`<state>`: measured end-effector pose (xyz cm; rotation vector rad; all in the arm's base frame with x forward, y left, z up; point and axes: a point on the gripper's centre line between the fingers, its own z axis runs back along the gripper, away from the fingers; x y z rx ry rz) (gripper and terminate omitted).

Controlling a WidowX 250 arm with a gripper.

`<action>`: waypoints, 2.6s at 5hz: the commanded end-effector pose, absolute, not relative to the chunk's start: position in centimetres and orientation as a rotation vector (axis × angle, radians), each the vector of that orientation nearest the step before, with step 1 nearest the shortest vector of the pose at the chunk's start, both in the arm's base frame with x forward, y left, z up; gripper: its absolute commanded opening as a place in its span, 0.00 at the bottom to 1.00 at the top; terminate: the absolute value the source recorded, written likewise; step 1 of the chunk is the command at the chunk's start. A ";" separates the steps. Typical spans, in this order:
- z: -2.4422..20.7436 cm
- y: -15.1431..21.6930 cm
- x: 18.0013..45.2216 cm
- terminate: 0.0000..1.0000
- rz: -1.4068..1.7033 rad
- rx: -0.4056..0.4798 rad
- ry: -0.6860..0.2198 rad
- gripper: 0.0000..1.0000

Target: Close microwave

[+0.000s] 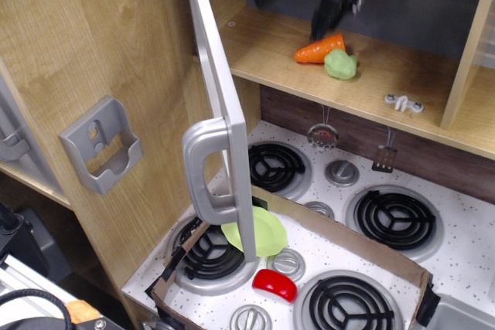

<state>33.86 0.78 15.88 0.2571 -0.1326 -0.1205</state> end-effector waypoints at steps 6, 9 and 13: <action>22.5 3.5 18.7 0.00 0.040 0.143 -0.190 1.00; 15.9 3.7 19.3 0.00 -0.005 0.128 -0.189 1.00; 11.0 3.5 27.2 0.00 -0.107 0.083 -0.264 1.00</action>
